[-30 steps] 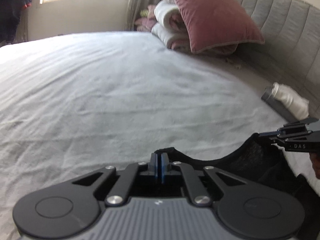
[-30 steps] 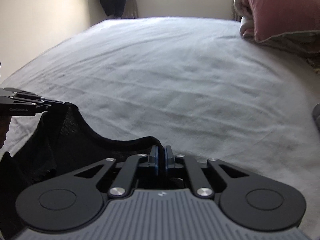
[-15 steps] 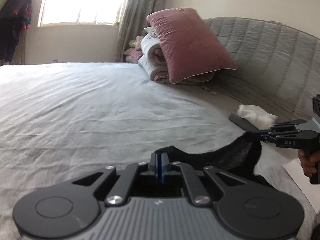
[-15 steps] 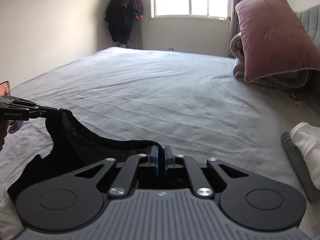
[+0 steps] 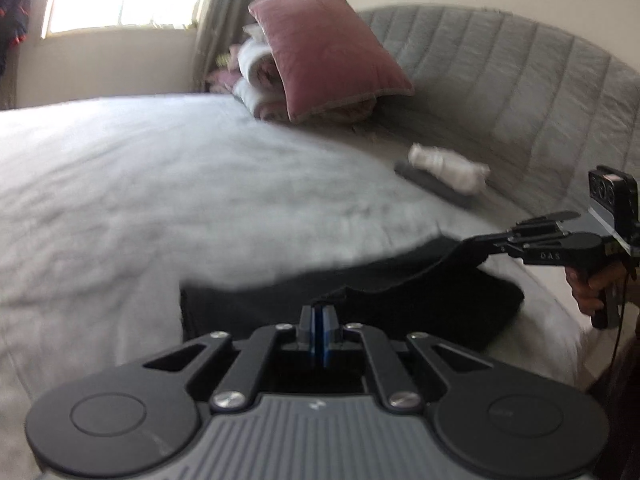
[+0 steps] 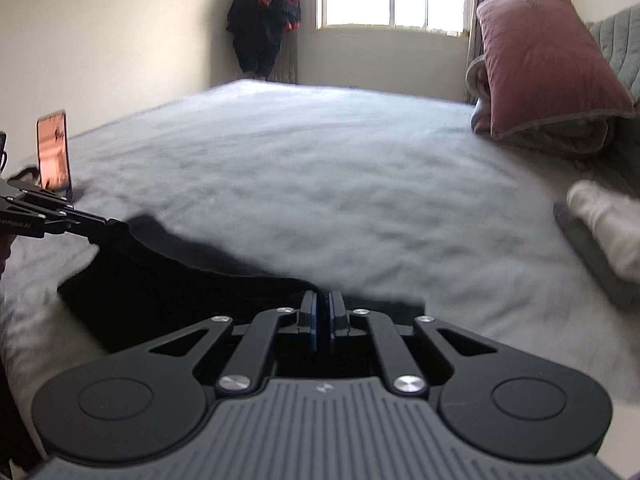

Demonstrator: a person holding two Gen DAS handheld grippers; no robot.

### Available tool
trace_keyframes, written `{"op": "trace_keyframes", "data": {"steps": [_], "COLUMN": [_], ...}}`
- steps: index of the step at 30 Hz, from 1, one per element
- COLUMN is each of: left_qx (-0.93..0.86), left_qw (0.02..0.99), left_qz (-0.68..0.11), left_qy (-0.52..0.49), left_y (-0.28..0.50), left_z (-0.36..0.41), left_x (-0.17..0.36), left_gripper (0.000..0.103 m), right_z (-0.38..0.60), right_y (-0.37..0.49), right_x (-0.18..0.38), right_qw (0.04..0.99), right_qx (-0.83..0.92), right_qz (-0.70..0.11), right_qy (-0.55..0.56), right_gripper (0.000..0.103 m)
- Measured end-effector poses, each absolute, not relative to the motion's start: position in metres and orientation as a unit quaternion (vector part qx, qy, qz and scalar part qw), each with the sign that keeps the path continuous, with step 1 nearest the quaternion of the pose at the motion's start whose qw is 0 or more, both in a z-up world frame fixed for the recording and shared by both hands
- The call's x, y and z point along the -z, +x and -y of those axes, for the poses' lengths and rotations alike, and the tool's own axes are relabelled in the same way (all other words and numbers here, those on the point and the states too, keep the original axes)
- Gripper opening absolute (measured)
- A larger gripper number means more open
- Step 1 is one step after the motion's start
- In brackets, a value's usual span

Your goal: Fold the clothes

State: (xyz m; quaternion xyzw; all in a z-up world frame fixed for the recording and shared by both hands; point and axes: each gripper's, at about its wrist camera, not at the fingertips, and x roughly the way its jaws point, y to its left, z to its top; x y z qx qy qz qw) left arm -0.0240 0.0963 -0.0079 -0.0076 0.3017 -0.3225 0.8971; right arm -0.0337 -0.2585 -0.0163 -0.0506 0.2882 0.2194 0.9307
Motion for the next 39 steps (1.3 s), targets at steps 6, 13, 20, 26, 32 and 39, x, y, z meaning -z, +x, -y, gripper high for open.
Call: {"op": "trace_keyframes", "data": {"steps": [6,13,20,26,32,39], "left_qx": [0.346,0.393,0.342,0.278,0.324,0.384], "left_qw": [0.871,0.854,0.892,0.917,0.896,0.854], "left_qz": [-0.347,-0.338,-0.294,-0.284,-0.302,-0.345], "left_qy": [0.041,0.042,-0.025,-0.044,-0.032,0.066], "left_y": [-0.036,-0.049,-0.025,-0.002,-0.003,-0.011], "left_z": [-0.092,-0.103,-0.102,-0.085,-0.069,-0.042], "left_x": [0.038,0.022,0.009,0.006,0.014,0.038], "left_gripper": [0.004,0.029,0.049,0.046,0.046,0.044], "right_z": [0.266,0.289,0.313,0.311,0.297,0.287], "right_y": [-0.045,-0.052,-0.042,-0.010,0.023,0.028], "right_x": [0.050,0.041,0.027,0.034,0.047,0.048], "right_qw": [0.916,0.898,0.919,0.926,0.929,0.945], "right_qx": [-0.234,-0.268,-0.218,-0.155,-0.129,-0.085], "right_qz": [-0.324,-0.346,-0.294,-0.291,-0.303,-0.292], "right_qy": [-0.014,0.041,0.145,0.182,0.169,0.119], "right_gripper": [0.012,0.036,0.053,0.053,0.047,0.012]}}
